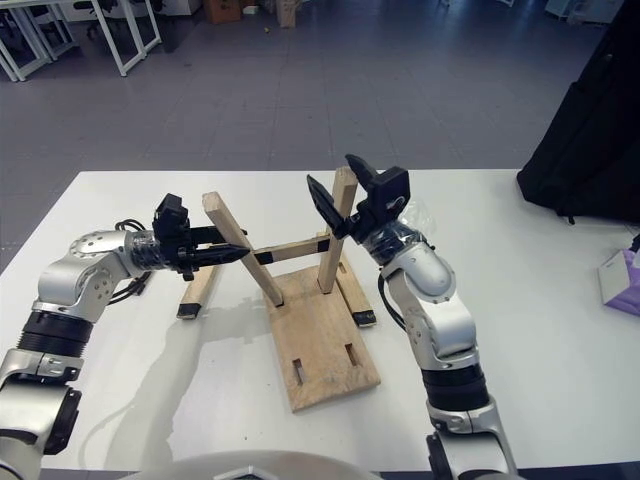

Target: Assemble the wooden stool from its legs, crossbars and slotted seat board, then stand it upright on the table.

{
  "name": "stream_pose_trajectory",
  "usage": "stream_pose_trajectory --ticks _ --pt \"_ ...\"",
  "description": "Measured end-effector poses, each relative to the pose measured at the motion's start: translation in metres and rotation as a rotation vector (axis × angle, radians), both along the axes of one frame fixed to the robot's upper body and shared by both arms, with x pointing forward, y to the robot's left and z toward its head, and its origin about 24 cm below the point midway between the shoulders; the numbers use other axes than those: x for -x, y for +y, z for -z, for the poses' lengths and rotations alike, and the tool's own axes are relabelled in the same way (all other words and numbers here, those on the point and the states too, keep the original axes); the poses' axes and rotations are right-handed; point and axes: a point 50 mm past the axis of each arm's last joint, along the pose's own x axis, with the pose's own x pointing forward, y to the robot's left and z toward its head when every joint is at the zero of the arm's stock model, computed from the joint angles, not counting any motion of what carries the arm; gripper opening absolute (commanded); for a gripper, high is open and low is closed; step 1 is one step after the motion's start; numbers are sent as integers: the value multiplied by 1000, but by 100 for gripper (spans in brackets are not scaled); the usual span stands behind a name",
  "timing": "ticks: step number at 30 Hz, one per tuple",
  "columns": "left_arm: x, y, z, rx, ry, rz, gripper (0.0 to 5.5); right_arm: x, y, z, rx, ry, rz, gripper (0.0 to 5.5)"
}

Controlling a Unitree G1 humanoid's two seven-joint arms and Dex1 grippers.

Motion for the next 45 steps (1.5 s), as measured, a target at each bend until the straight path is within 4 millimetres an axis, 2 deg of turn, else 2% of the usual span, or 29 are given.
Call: stream_pose_trajectory --ticks 8,19,25,28,30,37,39,40,41,42,45 --pt "-1 -1 0 12 6 -3 203 -4 -7 -3 26 61 -57 352" --pt "0 0 -1 17 9 -3 203 -6 -12 -3 -181 154 -162 352" --pt "2 1 1 27 2 -8 203 -8 -16 -4 -174 159 -214 352" --pt "7 2 4 42 4 -20 203 -10 -15 0 -188 174 -229 352" --pt "12 2 6 41 4 -33 203 -12 -12 5 -259 192 -235 352" --pt "15 6 3 8 -7 -37 203 -8 -15 18 -318 200 -195 352" --pt "12 6 1 -3 12 -33 250 -8 -16 19 -343 195 -181 352" --pt "14 7 10 -65 69 -8 266 -8 -17 25 -335 223 -162 352" --pt "22 9 31 -90 172 -10 282 -4 -19 44 -327 308 -132 352" --pt "26 12 40 -100 221 -17 300 -1 -20 55 -331 348 -112 352" --pt "21 11 25 -86 164 -17 334 -2 -19 51 -339 326 -106 352"
